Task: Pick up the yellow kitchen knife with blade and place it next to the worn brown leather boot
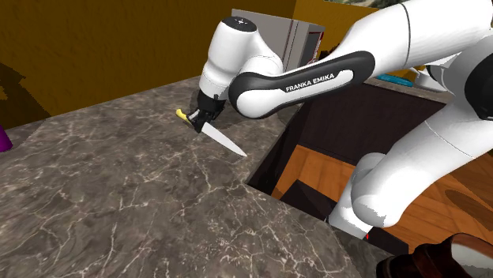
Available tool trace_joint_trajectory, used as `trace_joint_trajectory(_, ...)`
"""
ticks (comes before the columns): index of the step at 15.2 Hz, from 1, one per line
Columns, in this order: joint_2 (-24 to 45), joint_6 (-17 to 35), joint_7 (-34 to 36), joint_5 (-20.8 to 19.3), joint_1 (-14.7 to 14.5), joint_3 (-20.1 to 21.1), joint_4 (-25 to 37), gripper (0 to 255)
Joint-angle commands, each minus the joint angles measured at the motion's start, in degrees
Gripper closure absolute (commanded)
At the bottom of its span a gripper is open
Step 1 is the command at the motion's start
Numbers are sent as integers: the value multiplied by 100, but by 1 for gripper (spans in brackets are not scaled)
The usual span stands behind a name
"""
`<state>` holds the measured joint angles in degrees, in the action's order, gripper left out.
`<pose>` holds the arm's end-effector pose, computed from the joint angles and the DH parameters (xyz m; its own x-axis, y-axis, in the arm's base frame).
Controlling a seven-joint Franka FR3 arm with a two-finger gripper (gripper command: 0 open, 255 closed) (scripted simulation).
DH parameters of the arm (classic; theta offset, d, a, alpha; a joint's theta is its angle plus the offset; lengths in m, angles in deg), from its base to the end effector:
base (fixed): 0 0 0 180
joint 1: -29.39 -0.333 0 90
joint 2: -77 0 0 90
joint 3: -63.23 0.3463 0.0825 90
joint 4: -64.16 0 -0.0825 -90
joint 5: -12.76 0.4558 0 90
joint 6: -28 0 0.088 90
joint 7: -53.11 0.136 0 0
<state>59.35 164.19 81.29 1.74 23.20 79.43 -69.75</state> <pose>0.5091 0.2072 0.4567 0.9209 0.0320 0.3886 0.0015 -0.9969 0.0787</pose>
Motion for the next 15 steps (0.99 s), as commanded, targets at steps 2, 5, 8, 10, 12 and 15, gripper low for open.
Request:
trace_joint_trajectory(2,33,-5,4,-12,16,-11,-27,255)
trace_joint_trajectory(5,-18,-79,-34,20,7,-25,1,255)
trace_joint_trajectory(8,-86,-309,-111,79,-12,-49,170,255)
trace_joint_trajectory(10,-125,-462,-159,114,-23,-64,288,255)
trace_joint_trajectory(12,-159,-615,-204,145,-32,-77,411,255)
trace_joint_trajectory(15,-199,-843,-267,184,-42,-95,604,255)
